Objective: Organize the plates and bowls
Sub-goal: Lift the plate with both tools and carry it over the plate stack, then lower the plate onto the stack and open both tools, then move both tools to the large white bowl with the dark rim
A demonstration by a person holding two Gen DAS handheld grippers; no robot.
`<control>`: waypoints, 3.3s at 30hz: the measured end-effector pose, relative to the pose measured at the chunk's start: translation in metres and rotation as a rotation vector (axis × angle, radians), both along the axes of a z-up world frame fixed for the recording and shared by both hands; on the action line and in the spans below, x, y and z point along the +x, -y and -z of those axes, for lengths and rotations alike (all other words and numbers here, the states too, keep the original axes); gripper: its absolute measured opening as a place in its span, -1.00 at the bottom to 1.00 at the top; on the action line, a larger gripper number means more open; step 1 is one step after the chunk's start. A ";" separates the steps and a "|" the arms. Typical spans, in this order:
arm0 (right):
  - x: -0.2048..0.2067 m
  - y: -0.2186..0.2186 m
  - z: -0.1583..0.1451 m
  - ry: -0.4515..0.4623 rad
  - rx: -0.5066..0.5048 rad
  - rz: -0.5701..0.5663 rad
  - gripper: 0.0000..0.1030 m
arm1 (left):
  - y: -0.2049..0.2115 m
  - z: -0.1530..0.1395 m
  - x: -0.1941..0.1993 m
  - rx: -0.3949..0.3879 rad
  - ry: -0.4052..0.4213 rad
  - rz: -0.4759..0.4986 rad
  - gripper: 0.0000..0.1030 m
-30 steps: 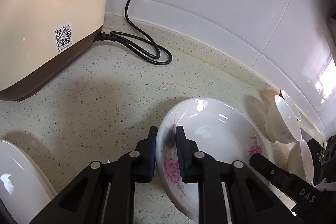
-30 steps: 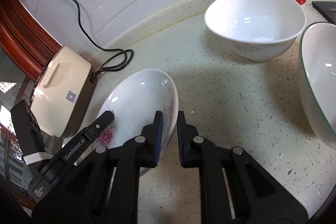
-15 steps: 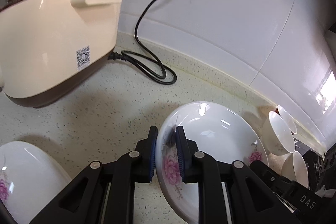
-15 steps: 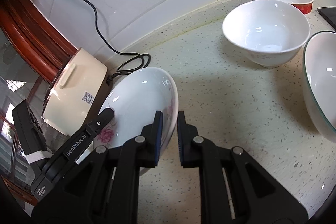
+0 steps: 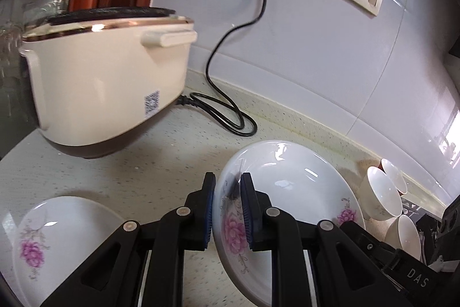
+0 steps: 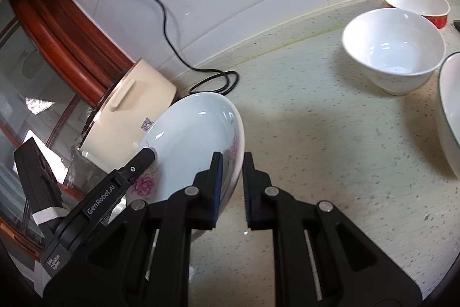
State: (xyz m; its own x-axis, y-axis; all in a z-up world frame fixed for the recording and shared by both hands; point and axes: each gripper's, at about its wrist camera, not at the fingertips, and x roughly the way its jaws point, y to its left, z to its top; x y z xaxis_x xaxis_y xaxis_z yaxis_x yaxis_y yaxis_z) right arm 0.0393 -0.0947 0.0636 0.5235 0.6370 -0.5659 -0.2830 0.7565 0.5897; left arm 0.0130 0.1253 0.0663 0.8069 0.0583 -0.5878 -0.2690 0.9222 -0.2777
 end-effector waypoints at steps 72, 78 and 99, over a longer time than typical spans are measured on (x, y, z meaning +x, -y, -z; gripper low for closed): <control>-0.095 -0.144 0.012 0.210 -0.206 -0.453 -0.06 | -0.108 0.033 -0.109 0.047 -0.088 -0.237 -0.44; -0.096 -0.137 0.005 0.257 -0.214 -0.422 0.08 | -0.100 0.022 -0.113 0.180 -0.075 -0.317 0.11; -0.046 0.003 -0.074 0.332 -0.202 0.209 0.84 | 0.011 -0.018 -0.068 0.251 0.017 -0.093 0.67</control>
